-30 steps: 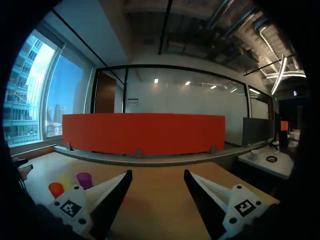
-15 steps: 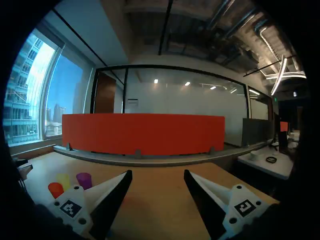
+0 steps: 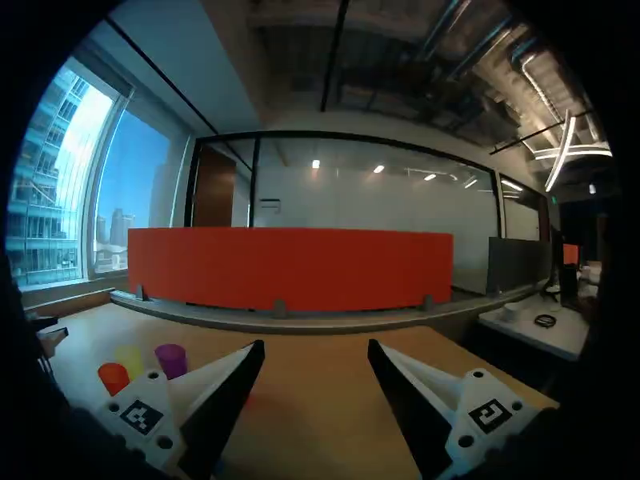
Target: Pour water
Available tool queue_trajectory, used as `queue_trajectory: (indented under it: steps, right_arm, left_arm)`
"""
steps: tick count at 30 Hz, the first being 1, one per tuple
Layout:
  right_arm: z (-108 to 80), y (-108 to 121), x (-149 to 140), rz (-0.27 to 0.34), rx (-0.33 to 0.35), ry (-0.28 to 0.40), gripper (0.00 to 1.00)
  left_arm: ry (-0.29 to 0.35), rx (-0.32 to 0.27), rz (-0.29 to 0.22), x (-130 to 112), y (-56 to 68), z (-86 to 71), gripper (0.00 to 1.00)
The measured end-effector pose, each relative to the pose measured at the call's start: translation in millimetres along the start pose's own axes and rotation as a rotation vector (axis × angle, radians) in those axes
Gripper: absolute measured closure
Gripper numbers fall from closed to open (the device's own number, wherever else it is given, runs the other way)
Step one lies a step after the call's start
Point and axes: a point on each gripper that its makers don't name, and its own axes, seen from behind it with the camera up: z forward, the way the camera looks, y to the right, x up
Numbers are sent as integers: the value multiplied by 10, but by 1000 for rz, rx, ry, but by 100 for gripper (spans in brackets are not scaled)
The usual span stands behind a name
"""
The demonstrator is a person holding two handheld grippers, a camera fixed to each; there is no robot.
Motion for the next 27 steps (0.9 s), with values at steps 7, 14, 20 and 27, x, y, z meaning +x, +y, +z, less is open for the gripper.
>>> queue_trajectory:
  steps: [7,14,20,27]
  right_arm:
    - [-8,-2,-42,-24,13,25,0]
    - [2,-27,-176,-28,37,52,0]
    - [30,-21,-347,0,43,62,0]
    - [76,3,-521,38,30,65,0]
  left_arm:
    - [0,0,1,-8,-5,-1,1]
    - [0,0,1,-7,-6,0,1]
    - [0,0,1,-8,-3,2,1]
    - [0,0,1,-8,-3,3,1]
